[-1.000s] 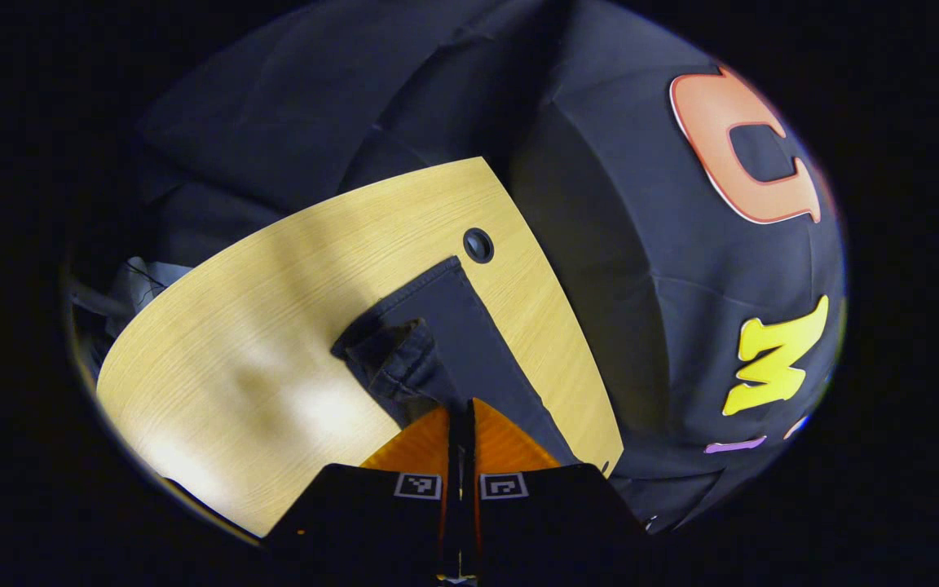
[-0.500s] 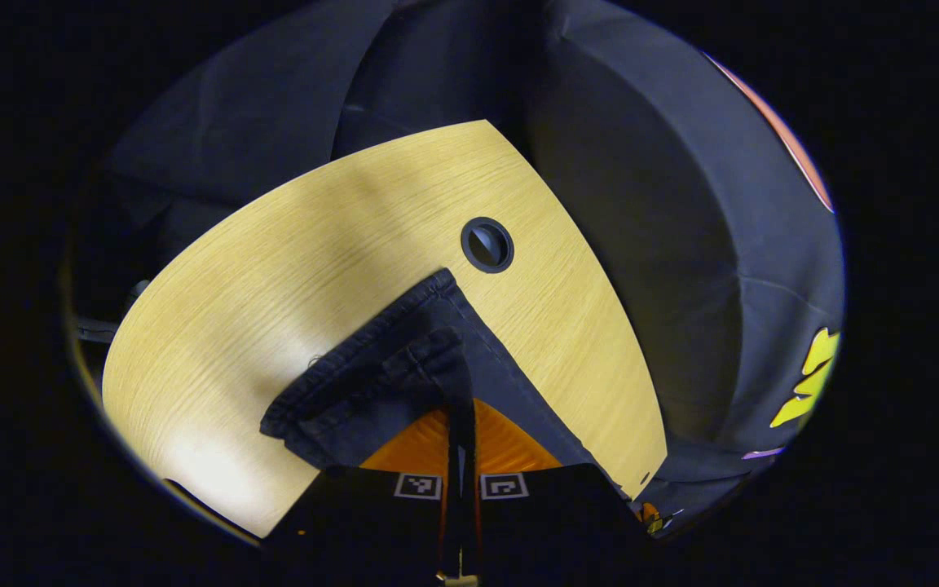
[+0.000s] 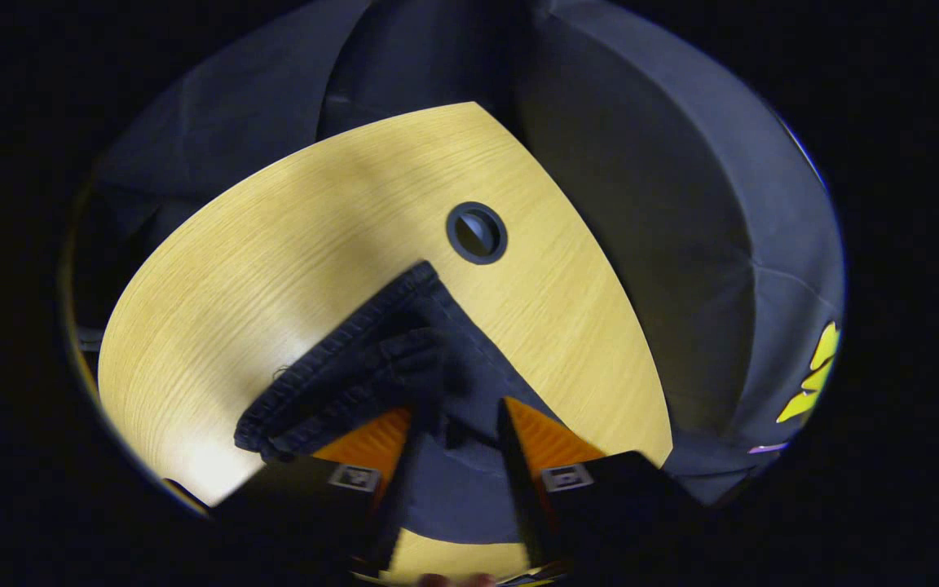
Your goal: Grasp the waist and the cuffs of the jeans and fold them to make the two legs overlap; first hold the waist and fold one-third of the jeans toward the cuffs, then hold the cuffs and fold the remaining one-third in the same direction to finish folding.
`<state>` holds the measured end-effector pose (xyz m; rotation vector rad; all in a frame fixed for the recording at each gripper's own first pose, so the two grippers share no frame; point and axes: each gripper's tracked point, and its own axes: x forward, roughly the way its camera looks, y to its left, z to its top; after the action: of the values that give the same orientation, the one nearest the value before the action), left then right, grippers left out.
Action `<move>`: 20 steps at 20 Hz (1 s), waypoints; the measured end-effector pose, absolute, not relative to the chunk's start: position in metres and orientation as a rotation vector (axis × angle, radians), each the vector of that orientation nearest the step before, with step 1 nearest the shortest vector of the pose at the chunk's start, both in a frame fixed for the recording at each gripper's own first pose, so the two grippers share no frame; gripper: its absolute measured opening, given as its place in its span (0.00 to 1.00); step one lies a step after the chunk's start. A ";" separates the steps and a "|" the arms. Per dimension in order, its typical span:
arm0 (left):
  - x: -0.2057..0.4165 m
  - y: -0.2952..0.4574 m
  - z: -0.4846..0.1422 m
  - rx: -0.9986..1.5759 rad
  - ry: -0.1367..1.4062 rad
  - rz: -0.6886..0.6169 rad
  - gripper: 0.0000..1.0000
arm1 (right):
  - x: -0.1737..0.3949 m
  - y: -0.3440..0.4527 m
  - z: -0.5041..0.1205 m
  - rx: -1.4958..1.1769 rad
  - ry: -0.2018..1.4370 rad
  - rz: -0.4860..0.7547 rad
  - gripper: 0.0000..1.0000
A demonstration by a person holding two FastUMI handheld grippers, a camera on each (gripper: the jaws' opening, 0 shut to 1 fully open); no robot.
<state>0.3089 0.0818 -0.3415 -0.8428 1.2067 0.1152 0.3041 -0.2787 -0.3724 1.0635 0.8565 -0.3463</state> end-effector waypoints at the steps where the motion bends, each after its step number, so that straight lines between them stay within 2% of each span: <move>1: 0.309 0.079 -0.342 -0.817 1.203 0.114 0.71 | 0.306 -0.275 -0.368 1.064 0.850 -0.338 0.34; 2: 0.309 0.078 -0.339 -0.799 1.201 0.111 0.91 | 0.306 -0.274 -0.363 1.070 0.836 -0.330 0.39; 3: 0.309 0.075 -0.333 -0.784 1.196 0.105 0.91 | 0.306 -0.275 -0.356 1.083 0.817 -0.324 0.53; 5: 0.309 0.070 -0.317 -0.776 1.179 0.082 1.00 | 0.301 -0.276 -0.339 1.101 0.786 -0.307 0.80; 6: 0.308 0.070 -0.306 -0.771 1.169 0.076 0.96 | 0.295 -0.278 -0.334 1.090 0.785 -0.301 0.80; 8: 0.307 0.076 -0.284 -0.764 1.130 0.069 0.95 | 0.287 -0.276 -0.323 1.053 0.775 -0.282 0.80; 9: 0.303 0.079 -0.272 -0.757 1.112 0.065 1.00 | 0.277 -0.275 -0.310 1.032 0.768 -0.269 0.81; 10: 0.299 0.083 -0.261 -0.747 1.092 0.067 0.96 | 0.269 -0.275 -0.300 1.009 0.758 -0.256 0.81; 11: 0.294 0.088 -0.246 -0.727 1.064 0.078 0.98 | 0.260 -0.274 -0.289 0.969 0.749 -0.240 0.81; 12: 0.290 0.089 -0.229 -0.694 1.014 0.071 0.98 | 0.248 -0.274 -0.276 0.913 0.731 -0.219 0.75; 14: 0.278 0.086 -0.185 -0.590 0.861 0.042 0.98 | 0.224 -0.270 -0.246 0.780 0.687 -0.189 0.92; 15: 0.272 0.083 -0.160 -0.527 0.764 0.020 0.98 | 0.210 -0.265 -0.229 0.715 0.658 -0.168 0.92; 16: 0.261 0.075 -0.137 -0.472 0.673 -0.011 0.98 | 0.194 -0.258 -0.208 0.655 0.620 -0.144 0.84; 17: 0.247 0.067 -0.114 -0.421 0.604 -0.037 0.98 | 0.178 -0.247 -0.185 0.601 0.583 -0.117 0.92; 20: 0.193 0.042 -0.074 -0.280 0.464 -0.072 0.99 | 0.134 -0.210 -0.126 0.477 0.475 -0.015 0.92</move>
<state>0.1929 0.0424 -0.0735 -0.2803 0.4645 -0.0718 0.1345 -0.2100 -0.1264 0.4771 0.4751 -0.0146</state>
